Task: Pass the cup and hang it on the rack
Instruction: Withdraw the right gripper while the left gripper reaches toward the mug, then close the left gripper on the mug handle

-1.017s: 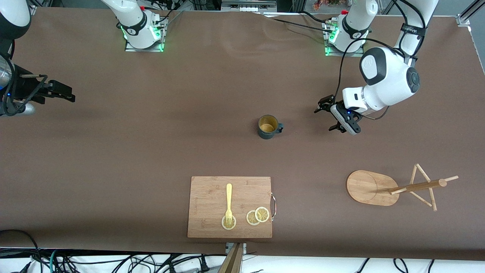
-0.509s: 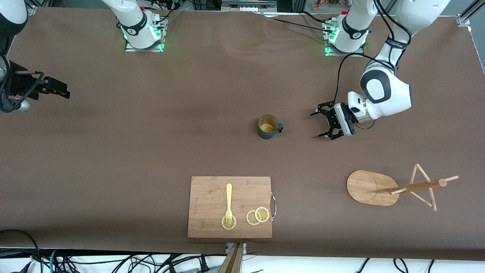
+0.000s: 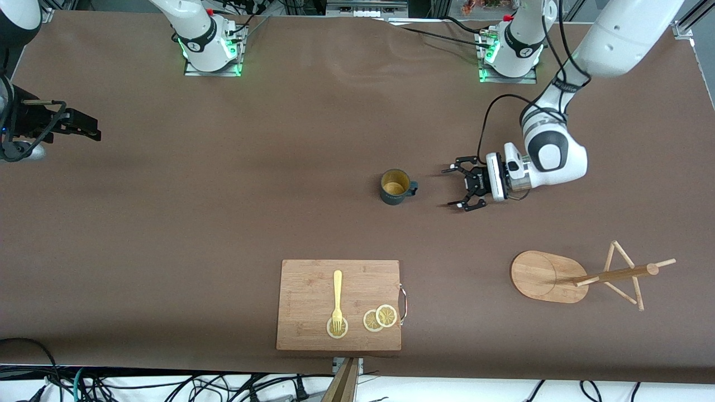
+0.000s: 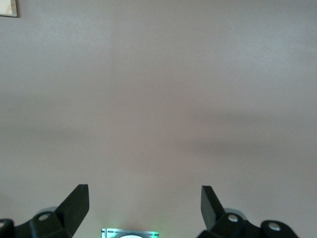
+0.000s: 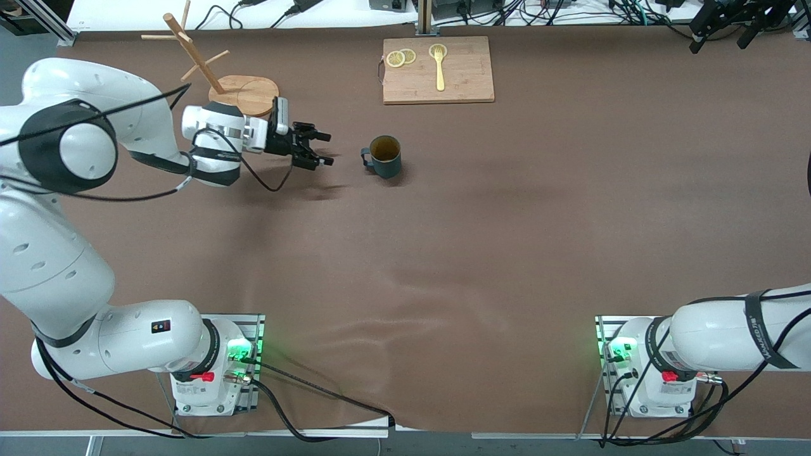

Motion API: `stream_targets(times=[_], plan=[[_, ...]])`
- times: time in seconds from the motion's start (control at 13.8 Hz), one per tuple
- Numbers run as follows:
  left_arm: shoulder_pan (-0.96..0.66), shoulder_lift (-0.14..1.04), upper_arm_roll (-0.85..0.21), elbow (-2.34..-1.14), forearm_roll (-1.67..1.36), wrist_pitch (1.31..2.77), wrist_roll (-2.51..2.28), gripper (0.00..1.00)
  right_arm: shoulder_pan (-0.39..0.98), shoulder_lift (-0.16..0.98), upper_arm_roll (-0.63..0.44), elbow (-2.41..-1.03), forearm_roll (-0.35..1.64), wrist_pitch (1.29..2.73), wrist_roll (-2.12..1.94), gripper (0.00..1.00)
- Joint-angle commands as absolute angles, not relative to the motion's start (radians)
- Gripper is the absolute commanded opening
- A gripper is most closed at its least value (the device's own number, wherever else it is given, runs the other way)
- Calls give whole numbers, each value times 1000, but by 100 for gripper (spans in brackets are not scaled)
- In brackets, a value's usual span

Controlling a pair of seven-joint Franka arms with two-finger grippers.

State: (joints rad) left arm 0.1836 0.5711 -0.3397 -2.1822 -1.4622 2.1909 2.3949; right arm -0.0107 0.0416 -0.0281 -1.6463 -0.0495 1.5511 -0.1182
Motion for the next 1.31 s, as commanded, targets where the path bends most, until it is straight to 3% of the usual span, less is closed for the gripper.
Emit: stream_targets(times=[0.0,0.51,1.02,1.09,1.24], plan=[[198,693,-354,-2091,-1505,2126,2548,100,-14,43,-20,-1628,-60,1552,-106,100],[141,817,-376,-1977,-1578,2089,2667,100,-15,48,-26,-1628,-57,1569,-106,100],[135,821,-374,-1980,-1577,2074,2691,99,-15,48,-25,-1629,-55,1557,-106,100],[135,821,-374,-1977,-1574,2071,2701,78,-15,48,-25,-1629,-55,1557,-104,100],[135,822,-374,-1980,-1581,2066,2723,65,-15,48,-23,-1632,-55,1554,-106,100]])
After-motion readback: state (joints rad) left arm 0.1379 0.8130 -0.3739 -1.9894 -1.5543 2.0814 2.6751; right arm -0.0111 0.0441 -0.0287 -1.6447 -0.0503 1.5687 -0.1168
